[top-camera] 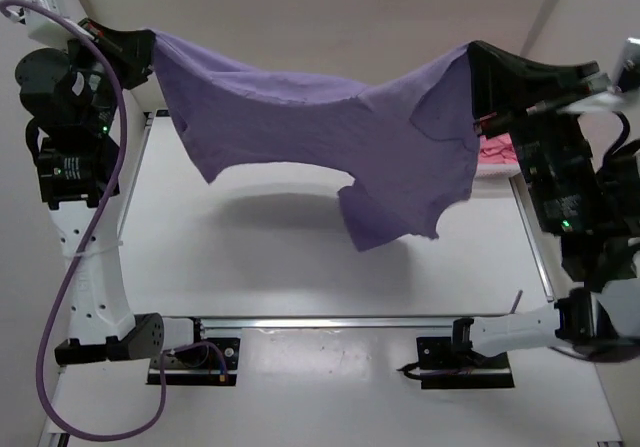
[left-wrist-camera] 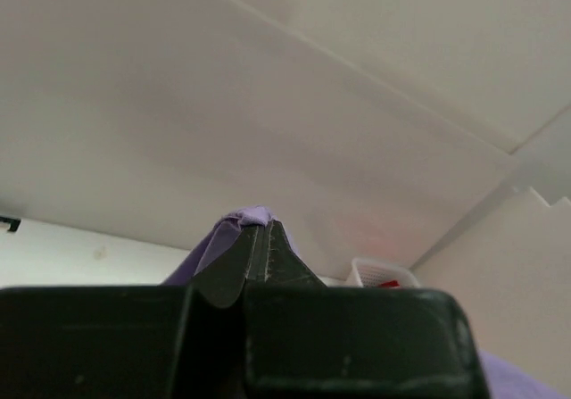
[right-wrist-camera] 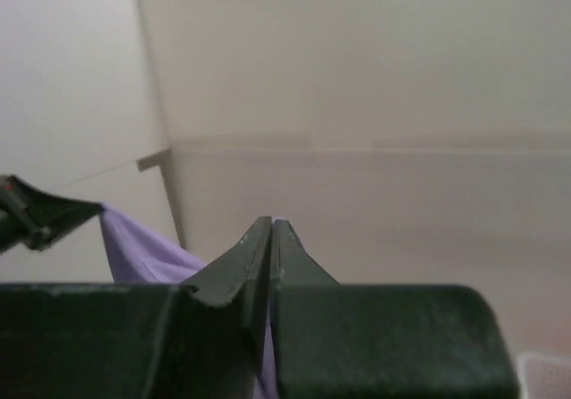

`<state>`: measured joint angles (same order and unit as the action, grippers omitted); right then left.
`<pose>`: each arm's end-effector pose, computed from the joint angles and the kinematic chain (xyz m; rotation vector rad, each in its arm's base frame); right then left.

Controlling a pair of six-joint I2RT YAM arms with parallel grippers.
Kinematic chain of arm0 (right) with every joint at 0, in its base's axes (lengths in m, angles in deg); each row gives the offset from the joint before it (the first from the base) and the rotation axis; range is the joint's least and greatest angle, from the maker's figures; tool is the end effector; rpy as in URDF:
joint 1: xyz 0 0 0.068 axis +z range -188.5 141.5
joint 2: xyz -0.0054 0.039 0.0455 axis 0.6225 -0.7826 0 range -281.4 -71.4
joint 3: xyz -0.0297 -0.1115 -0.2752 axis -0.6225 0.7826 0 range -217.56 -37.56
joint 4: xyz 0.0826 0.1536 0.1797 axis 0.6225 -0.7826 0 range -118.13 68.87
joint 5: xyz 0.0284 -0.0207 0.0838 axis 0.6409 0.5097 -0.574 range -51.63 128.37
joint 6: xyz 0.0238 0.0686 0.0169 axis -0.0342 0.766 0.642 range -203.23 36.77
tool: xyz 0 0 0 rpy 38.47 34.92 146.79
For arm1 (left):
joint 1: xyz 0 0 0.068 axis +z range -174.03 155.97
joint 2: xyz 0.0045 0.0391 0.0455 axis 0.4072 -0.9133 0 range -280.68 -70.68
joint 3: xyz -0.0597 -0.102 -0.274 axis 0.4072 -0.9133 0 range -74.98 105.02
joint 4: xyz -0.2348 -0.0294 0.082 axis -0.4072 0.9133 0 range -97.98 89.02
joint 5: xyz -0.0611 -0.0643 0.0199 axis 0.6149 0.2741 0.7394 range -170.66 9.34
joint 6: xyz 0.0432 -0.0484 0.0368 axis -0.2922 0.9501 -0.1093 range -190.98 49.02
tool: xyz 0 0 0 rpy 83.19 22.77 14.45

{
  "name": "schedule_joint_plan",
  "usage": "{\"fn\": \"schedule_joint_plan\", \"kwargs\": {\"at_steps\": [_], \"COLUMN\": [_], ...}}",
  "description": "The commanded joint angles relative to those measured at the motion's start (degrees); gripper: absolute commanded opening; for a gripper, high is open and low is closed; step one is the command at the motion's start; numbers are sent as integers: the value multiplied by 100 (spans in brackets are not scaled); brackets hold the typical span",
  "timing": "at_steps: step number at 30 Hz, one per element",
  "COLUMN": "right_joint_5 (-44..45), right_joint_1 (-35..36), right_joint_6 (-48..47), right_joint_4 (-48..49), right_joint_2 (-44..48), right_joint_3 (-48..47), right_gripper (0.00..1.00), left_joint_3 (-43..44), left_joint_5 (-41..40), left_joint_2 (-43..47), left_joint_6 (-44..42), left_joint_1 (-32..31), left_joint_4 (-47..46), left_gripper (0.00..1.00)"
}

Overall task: Fold and stack the t-shirts
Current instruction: Flatten out the tshirt

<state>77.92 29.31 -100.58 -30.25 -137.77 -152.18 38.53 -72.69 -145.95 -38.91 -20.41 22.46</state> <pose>0.0780 0.0860 0.6706 -0.1028 1.0697 0.4896 0.2271 0.0056 0.6042 -0.3344 1.4167 -0.5066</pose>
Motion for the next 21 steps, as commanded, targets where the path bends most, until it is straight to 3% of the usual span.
{"fn": "schedule_joint_plan", "kwargs": {"at_steps": [1, 2, 3, 4, 5, 6, 7, 8, 9, 11, 12, 13, 14, 15, 16, 18, 20, 21], "right_joint_5": [2986, 2753, 2664, 2480, 2418, 2652, 2602, 2741, 2821, 2140, 1997, 1595, 147, -938, -1367, -3033, -3400, -4115], "right_joint_1": [4115, 3508, 2980, 1965, 1833, 1980, 2260, 2419, 2247, 584, -121, -685, -1908, -2303, -3325, -4481, -4802, -5047], "right_joint_6": [-6783, -6243, -5550, -3463, -2938, -3977, -5788, -5998, -4938, -2416, -1509, -935, 376, 833, 1369, 2119, 2323, 2419], "right_joint_4": [6769, 6096, 4427, 2949, 1612, 3539, 4924, 5190, 3548, 1733, 477, -171, -1604, -2080, -2380, -2803, -2658, -2595], "right_joint_2": [-268, -219, -245, -454, -604, -614, -414, -403, -403, -201, -332, -655, -780, -868, -991, -1369, -1755, -1887], "right_joint_3": [262, -109, -112, -1096, -1419, -952, 45, 81, -58, 361, 101, -223, -383, -141, 88, 265, 834, 863], "right_gripper": [0, 0, 0, 0, 0, 0, 0, 0, 0, 0, 0, 1, 0, 0, 0, 0, 0, 0], "left_joint_3": [312, 216, 119, -117, -258, -573, -976, -1180, -1374, -1638, -1753, -1841, -1911, -2034, -2148, -2500, -3017, -3141], "left_joint_5": [12, -84, -85, -33, 46, 64, 169, 214, 179, -39, 3, 64, -40, -110, -155, -181, -243, -304], "left_joint_2": [-58, -85, -111, -146, -190, -225, -234, -217, -252, -330, -331, -314, -296, -305, -348, -313, -313, -383], "left_joint_6": [-104, -96, -87, -70, -61, -18, 44, 88, 114, 10, 18, -8, -34, -61, -122, -166, -236, -202], "left_joint_1": [-28, -80, -11, 33, 77, 113, 156, 166, 174, 35, 69, 69, 69, 69, 69, 165, 130, 122], "left_joint_4": [498, 455, 385, 375, 288, 140, 86, -97, -151, -135, -187, -248, -292, -258, -301, -406, -512, -634], "left_gripper": [0, 0, 0, 0, 0, 0, 0, 0, 0, 0, 0, 0, 0, 0, 0, 0, 0, 0]}}
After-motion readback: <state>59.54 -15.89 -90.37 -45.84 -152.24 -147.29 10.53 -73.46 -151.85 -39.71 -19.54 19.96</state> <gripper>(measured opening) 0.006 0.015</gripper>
